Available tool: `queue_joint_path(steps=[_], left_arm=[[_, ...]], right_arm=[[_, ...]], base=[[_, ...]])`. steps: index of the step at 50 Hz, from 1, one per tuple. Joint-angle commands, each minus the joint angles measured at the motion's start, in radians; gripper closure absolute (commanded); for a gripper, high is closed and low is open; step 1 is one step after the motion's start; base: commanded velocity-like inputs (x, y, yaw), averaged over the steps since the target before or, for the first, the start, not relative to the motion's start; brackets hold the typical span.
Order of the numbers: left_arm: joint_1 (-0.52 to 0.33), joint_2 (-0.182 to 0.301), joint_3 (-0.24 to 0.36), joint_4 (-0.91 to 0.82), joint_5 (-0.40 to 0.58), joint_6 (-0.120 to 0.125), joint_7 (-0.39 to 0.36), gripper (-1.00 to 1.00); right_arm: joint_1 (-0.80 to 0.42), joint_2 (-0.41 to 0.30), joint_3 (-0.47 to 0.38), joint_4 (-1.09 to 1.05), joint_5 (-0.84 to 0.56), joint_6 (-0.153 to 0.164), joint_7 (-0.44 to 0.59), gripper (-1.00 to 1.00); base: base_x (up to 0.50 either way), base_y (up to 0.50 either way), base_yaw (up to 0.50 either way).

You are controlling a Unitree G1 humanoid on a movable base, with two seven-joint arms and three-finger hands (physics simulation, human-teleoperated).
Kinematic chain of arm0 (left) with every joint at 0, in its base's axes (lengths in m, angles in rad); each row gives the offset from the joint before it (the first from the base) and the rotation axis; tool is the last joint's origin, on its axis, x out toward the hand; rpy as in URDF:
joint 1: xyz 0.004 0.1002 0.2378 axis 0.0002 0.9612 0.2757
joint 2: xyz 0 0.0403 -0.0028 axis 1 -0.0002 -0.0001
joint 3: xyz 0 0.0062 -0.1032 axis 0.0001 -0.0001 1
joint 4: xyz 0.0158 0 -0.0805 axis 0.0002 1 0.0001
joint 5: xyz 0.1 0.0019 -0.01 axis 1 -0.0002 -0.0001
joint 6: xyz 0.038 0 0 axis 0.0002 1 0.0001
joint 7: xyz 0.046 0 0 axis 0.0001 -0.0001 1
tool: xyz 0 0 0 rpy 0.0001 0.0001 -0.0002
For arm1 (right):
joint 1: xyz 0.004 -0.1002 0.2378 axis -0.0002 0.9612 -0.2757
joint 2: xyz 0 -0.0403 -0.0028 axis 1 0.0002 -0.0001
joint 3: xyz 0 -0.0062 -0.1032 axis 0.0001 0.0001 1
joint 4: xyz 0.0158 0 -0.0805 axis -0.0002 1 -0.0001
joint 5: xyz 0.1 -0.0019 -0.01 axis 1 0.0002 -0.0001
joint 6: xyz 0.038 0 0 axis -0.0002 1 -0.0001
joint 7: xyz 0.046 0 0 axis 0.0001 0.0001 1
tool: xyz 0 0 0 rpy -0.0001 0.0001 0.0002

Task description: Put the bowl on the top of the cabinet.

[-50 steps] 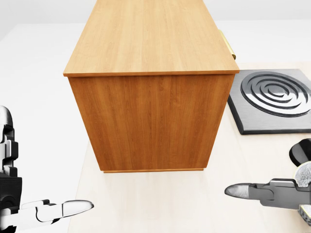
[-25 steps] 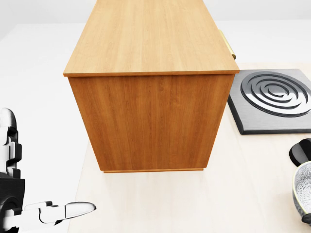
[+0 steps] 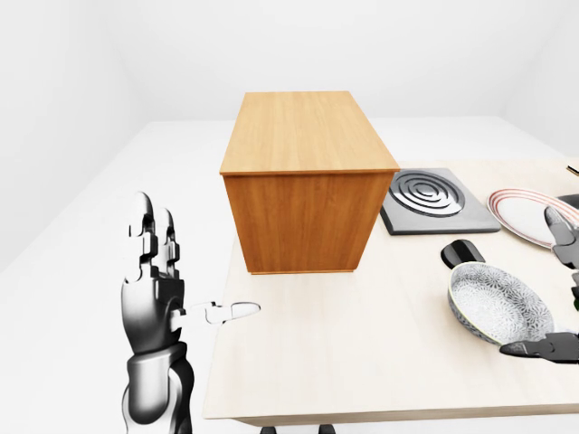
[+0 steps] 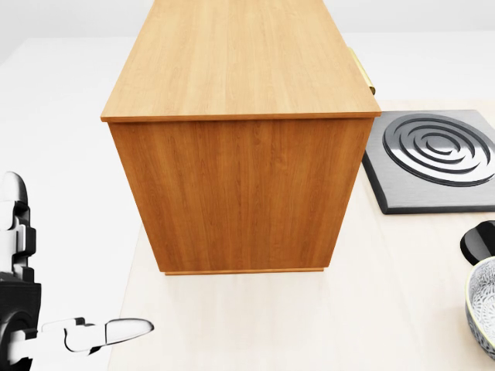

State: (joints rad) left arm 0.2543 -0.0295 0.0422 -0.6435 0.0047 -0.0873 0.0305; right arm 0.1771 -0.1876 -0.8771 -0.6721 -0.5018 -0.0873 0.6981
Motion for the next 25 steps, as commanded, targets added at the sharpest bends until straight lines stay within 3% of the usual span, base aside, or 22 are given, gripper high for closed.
queue_joint_path(steps=[1, 25], left_arm=[[-0.007, 0.0, 0.0, 0.014, 0.005, 0.0, 0.006, -1.0], [-0.002, 0.003, -0.001, 0.013, 0.002, 0.0, 0.001, -1.0]], right_arm=[[0.035, 0.016, -0.003, 0.118, -0.055, 0.0, 0.0, -1.0], [0.081, 0.05, 0.06, 0.278, -0.157, 0.0, -0.049, -1.0]], base=[[0.0, 0.0, 0.0], [0.0, 0.0, 0.0]])
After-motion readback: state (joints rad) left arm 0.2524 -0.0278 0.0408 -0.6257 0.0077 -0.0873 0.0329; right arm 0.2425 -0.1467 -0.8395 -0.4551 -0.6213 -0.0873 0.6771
